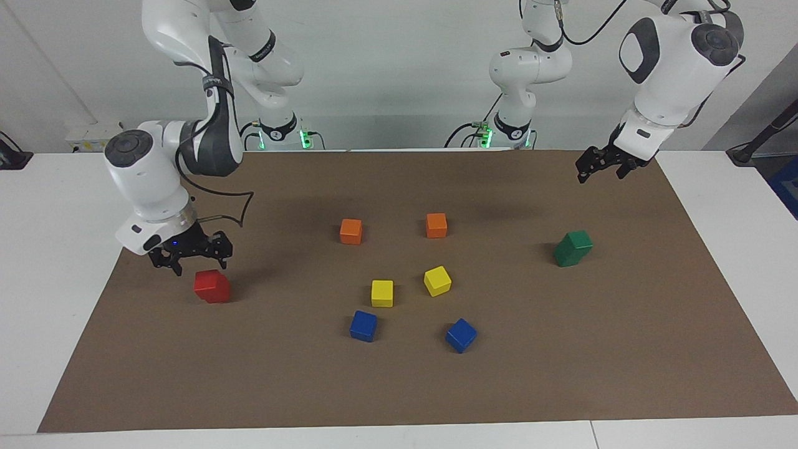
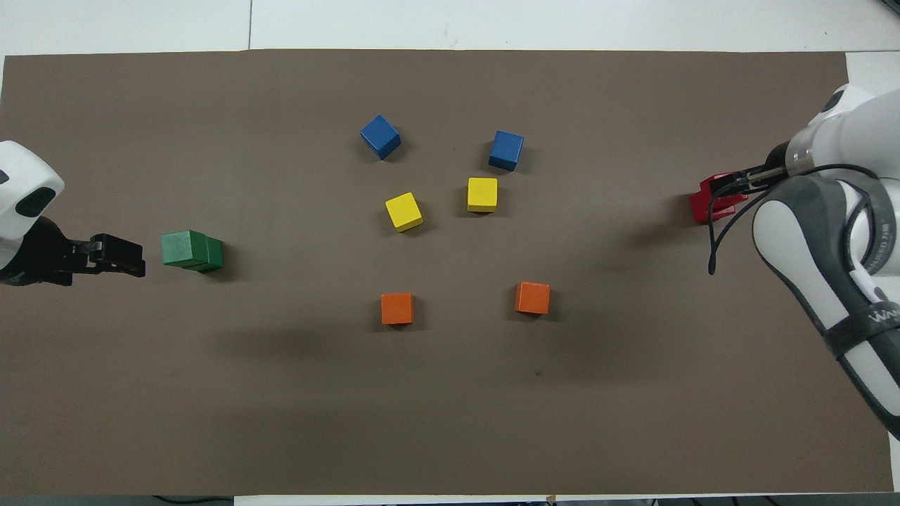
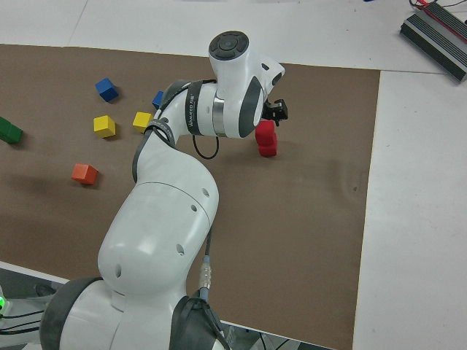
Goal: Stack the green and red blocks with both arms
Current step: 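Open both grippers and draw them back from the stacks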
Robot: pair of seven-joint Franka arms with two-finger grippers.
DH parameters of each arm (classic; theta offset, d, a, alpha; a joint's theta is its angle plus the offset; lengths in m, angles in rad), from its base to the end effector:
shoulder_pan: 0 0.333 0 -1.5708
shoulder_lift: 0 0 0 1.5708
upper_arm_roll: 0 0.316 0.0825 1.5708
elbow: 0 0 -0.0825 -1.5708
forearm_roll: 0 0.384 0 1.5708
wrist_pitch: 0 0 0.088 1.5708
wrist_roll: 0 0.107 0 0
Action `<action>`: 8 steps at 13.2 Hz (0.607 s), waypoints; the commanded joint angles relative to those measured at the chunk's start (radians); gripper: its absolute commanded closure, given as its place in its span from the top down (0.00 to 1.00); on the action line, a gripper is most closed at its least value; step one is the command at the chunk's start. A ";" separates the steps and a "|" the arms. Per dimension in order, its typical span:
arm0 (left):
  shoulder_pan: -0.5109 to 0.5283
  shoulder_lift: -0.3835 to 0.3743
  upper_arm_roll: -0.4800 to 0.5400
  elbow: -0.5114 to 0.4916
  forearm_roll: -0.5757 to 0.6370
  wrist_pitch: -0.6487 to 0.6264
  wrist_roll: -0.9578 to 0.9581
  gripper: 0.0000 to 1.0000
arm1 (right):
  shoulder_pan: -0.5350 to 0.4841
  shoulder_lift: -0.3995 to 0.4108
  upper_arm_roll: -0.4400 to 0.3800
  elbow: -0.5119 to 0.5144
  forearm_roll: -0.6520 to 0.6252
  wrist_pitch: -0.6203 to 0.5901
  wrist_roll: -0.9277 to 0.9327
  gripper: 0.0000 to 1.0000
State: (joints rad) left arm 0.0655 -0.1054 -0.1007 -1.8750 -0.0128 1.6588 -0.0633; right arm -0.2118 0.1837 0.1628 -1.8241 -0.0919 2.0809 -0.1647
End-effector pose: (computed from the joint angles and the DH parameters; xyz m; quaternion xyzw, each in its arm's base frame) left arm 0.5168 -0.0214 0.5446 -0.9983 -0.0155 0.0556 0.0017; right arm 0.6158 -0.0397 0.4420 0.9960 0.0767 0.0350 0.0301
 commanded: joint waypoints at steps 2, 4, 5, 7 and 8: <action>-0.062 0.140 0.024 0.222 0.001 -0.111 0.010 1.00 | 0.011 -0.087 0.009 0.070 0.023 -0.209 0.028 1.00; -0.118 0.144 0.085 0.220 0.000 -0.119 0.011 1.00 | 0.011 -0.093 0.009 0.149 0.026 -0.328 0.027 1.00; -0.115 0.127 0.087 0.197 0.001 -0.123 0.011 1.00 | 0.012 -0.104 0.011 0.175 0.024 -0.367 0.027 1.00; -0.108 0.113 0.081 0.172 0.001 -0.119 0.013 1.00 | 0.014 -0.137 0.017 0.181 0.027 -0.393 0.017 1.00; -0.107 0.112 0.079 0.168 0.001 -0.120 0.013 1.00 | 0.037 -0.151 0.006 0.181 0.041 -0.403 0.022 1.00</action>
State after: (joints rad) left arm -0.0304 0.0170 -0.0337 -1.7008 -0.0130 1.5608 -0.0622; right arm -0.1903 0.0550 0.1686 -1.6490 -0.0806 1.7047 -0.1478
